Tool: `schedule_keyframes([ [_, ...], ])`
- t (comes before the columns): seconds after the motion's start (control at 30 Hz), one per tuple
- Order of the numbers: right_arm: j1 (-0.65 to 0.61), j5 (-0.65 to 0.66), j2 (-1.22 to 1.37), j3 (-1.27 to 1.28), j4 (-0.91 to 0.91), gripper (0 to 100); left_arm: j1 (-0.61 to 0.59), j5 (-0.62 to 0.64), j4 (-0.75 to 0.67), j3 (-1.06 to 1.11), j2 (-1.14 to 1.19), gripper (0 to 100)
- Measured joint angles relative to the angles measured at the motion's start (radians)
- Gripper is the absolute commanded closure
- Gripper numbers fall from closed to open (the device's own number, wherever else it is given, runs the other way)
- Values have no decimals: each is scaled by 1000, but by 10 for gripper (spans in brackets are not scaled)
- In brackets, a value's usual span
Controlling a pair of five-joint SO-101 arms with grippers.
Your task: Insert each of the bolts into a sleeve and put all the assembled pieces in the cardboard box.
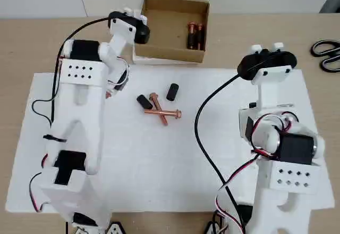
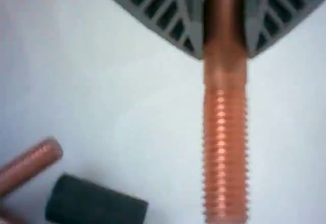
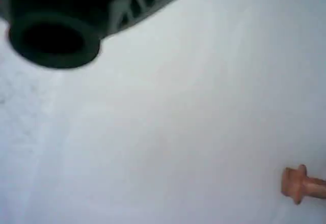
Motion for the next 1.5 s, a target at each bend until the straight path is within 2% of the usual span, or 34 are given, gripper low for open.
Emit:
schedule_keyframes([
  [0.13,0,0,0,0,0,995,0,-319,20,43,0,995],
  [0.3,0,0,0,0,0,995,2,-746,18,215,0,995],
  [0.4,0,0,0,0,0,995,2,-876,17,287,0,995],
  [1.4,0,-5,0,0,0,995,46,-893,11,315,117,992],
  [1.5,0,-5,0,0,0,995,55,-893,9,296,117,965],
])
